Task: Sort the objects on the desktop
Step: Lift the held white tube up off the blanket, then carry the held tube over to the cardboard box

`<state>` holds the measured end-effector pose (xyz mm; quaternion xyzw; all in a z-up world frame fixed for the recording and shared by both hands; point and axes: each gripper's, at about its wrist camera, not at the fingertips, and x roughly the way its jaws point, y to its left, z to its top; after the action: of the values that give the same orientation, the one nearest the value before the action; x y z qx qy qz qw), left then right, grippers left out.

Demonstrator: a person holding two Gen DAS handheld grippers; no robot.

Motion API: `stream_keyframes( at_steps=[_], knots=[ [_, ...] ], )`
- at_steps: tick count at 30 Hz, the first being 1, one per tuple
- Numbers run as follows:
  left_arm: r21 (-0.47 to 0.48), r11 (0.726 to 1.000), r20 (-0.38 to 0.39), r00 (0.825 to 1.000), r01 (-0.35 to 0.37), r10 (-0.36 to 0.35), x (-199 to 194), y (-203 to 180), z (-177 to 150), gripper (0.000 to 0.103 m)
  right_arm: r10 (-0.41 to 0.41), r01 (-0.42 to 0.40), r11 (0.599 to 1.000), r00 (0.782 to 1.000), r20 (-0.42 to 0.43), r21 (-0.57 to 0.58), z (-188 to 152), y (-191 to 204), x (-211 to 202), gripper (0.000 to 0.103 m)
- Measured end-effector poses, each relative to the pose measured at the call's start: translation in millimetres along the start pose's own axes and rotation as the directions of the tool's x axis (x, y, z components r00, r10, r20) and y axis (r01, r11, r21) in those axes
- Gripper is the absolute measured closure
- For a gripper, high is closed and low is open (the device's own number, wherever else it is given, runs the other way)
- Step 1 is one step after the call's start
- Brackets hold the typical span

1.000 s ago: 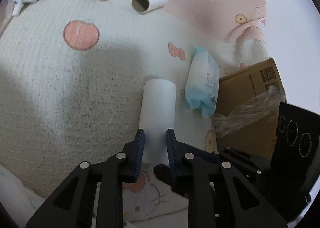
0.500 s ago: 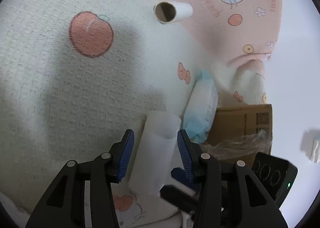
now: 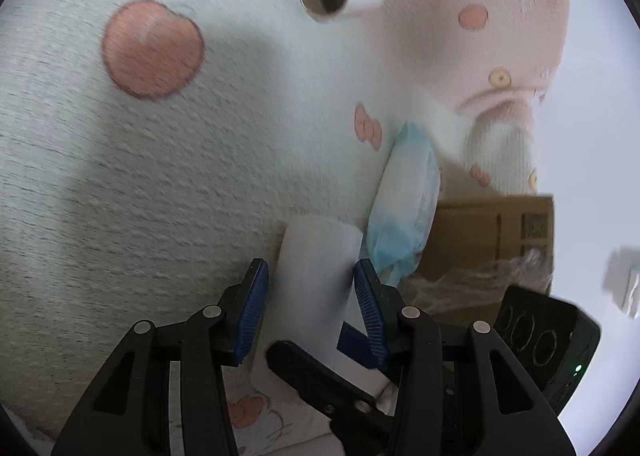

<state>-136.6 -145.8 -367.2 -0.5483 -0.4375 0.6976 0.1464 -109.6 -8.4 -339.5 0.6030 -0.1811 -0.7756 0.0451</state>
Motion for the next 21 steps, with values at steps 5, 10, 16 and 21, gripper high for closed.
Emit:
stream_keyframes(
  at_steps=[5, 10, 16, 21],
  knots=[
    [0.091, 0.994, -0.005, 0.998, -0.06, 0.06, 4.1, -10.5, -6.7, 0.054, 0.018, -0.018, 1.0, 1.0, -0.004, -0.019, -3.3, -1.0, 2.9, 0.059],
    [0.127, 0.99, -0.012, 0.998, -0.062, 0.065, 2.5, -17.9, -14.7, 0.055, 0.015, -0.015, 0.999, 1.0, -0.01, -0.031, -8.5, -2.9, -1.3, 0.06],
    [0.217, 0.974, 0.036, 0.997, -0.07, 0.064, -25.4, -49.0, -27.1, 0.056, 0.029, -0.024, 0.996, 0.998, 0.051, -0.082, -16.5, 5.3, -31.5, 0.06],
    [0.265, 0.964, 0.094, 0.996, -0.029, 0.004, -58.2, -81.3, -33.0, 0.056, 0.0, 0.034, 0.978, 0.987, 0.162, -0.204, -18.7, 27.6, -77.0, 0.06]
  ],
)
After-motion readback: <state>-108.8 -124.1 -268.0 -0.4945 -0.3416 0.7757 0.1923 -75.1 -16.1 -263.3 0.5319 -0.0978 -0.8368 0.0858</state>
